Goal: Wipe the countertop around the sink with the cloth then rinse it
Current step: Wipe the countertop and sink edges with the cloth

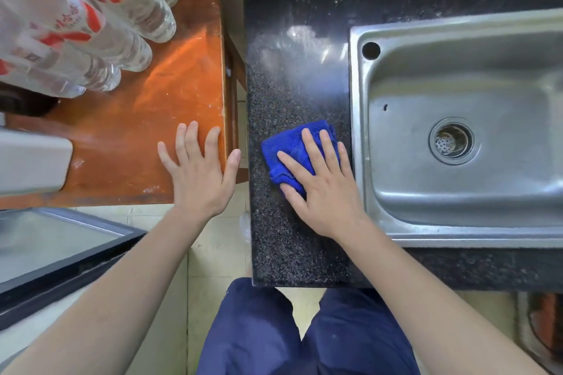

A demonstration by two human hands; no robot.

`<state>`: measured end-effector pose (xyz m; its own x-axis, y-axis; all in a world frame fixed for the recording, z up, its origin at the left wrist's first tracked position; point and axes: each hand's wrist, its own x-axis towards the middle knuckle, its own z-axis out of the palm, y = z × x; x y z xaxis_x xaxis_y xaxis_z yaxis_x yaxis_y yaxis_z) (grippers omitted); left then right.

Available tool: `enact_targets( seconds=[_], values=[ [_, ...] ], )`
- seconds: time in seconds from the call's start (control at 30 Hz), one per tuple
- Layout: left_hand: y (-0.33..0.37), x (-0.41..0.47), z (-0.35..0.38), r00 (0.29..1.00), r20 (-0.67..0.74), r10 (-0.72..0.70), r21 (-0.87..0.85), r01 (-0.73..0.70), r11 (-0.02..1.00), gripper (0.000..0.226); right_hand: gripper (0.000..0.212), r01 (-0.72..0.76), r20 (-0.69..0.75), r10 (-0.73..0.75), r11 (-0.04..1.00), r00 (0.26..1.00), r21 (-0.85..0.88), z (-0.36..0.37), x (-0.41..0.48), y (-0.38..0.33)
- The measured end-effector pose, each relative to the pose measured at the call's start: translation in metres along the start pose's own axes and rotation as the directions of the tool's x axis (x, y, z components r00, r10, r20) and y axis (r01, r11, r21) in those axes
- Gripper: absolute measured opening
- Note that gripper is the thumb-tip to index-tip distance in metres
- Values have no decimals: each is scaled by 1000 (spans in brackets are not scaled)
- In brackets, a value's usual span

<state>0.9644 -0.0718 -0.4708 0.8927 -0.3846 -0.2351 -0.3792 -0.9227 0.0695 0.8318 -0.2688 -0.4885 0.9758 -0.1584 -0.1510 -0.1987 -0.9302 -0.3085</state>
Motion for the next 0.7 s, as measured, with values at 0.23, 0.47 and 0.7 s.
enact_targets(
  seconds=[0.23,0.47,0.7],
  values=[
    [2,107,-14,994,-86,71,-29,-74,997,67,60,-157,-9,157,988,988,-7,-13,98,8],
    [0,115,-9,991,-110,71,5,-71,997,69,59,-134,-8,134,988,991,-74,-37,231,9],
    [0,118,-13,993,-102,57,0,-57,998,67,56,-259,-38,259,966,965,-8,-35,273,-16]
  ],
)
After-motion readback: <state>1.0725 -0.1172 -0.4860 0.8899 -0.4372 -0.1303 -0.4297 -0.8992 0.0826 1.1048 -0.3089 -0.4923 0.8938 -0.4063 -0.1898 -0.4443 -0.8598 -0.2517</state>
